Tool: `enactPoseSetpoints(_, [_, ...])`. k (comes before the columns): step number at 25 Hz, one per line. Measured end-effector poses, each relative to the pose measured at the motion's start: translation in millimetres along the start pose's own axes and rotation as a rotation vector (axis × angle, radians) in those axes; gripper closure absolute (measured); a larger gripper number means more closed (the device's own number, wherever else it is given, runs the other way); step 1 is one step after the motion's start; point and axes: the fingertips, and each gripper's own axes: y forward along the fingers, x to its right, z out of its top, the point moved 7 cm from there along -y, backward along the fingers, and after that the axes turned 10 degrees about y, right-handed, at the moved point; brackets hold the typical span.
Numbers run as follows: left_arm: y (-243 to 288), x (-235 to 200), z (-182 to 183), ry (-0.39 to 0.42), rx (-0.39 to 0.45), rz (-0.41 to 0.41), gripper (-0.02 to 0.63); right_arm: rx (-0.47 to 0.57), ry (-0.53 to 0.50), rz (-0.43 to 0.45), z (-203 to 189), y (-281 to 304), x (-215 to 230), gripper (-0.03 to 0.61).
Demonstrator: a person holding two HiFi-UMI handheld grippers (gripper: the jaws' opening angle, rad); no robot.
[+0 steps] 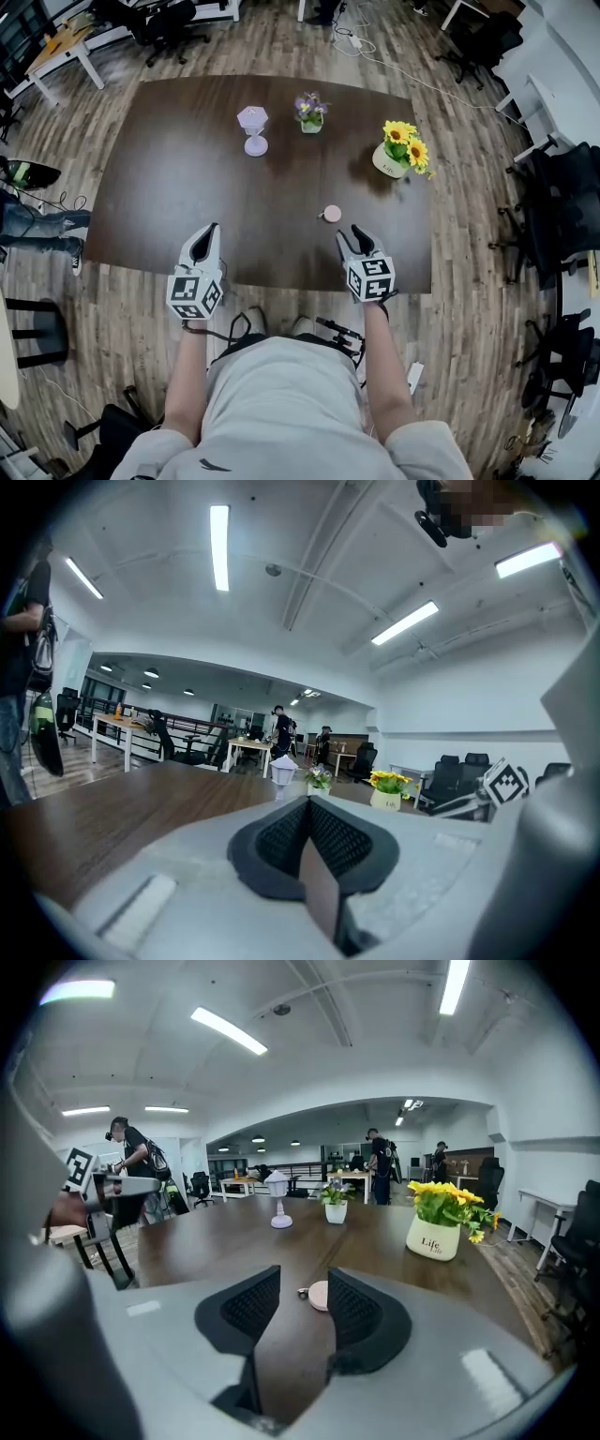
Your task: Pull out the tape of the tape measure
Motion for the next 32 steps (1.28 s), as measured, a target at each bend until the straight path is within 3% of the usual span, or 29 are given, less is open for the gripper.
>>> enactPoseSetpoints(11, [12, -11, 1, 0.007, -0.020, 0.010, 0.607, -0.196, 0.045, -0.043, -35, 77, 33, 0.340])
enactPoseSetpoints(17, [16, -17, 3, 0.011, -0.023, 0.017, 0.607, -0.307, 0.007, -0.043, -46, 104, 42, 0.310])
enactPoseSetpoints(25, [21, -17, 1, 0.012, -0.034, 0.015, 0.607, -0.330, -0.061, -0.010, -39, 119, 44, 0.266])
enactPoseSetpoints(32, [18, -16, 1, 0.015, -0.044, 0.027, 0.607, -0.363, -0.079, 0.064, -32, 129, 47, 0.362])
